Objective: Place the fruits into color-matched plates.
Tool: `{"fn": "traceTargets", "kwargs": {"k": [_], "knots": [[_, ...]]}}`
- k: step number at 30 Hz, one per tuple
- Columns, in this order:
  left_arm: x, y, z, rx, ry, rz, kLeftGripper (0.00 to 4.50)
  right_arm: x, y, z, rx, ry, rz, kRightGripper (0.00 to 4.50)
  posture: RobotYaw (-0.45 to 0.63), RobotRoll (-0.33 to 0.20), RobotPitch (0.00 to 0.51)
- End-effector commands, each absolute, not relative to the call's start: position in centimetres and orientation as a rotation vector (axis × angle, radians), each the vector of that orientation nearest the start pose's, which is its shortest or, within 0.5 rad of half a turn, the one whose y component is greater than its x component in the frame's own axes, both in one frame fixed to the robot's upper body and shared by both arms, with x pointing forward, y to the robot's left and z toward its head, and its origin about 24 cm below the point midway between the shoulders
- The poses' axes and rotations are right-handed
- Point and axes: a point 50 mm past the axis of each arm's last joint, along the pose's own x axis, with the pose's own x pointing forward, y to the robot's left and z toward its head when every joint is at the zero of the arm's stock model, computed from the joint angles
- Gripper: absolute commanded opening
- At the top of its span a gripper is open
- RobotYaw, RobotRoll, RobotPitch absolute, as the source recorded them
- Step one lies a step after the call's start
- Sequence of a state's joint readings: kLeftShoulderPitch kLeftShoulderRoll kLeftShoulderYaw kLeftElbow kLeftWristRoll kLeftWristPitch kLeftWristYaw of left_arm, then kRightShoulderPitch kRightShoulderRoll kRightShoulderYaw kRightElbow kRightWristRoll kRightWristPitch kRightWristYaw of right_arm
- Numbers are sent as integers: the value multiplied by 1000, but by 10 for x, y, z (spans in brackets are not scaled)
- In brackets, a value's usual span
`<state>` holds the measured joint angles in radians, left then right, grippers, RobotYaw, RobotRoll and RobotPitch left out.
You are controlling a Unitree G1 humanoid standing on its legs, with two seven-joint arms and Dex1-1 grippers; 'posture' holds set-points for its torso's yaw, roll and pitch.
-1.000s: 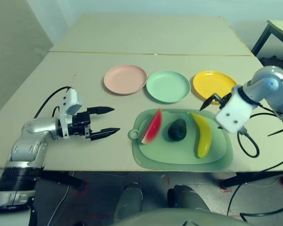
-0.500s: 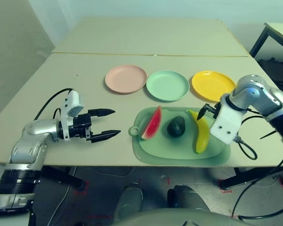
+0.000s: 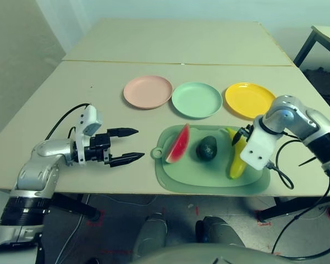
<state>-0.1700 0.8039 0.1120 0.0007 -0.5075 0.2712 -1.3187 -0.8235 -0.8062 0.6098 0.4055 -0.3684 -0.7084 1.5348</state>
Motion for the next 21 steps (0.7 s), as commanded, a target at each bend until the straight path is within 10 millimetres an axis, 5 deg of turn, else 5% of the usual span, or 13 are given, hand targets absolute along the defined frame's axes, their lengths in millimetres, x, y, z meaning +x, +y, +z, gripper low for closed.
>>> {"fn": "traceTargets", "kwargs": {"k": [1,11,21], "knots": [[246,243,140,237,148,-1274,4500,301,-180,123,-1783,391,1852,1685,84,0,81],[254,238,155,288,84,-1299,4500,310,-187,139,-1735,433,1769,1685,45,0,75],[269,230,160,224,47,-1172,4500,357,-215,188,-1797,592,1443,1685,31,0,65]]}}
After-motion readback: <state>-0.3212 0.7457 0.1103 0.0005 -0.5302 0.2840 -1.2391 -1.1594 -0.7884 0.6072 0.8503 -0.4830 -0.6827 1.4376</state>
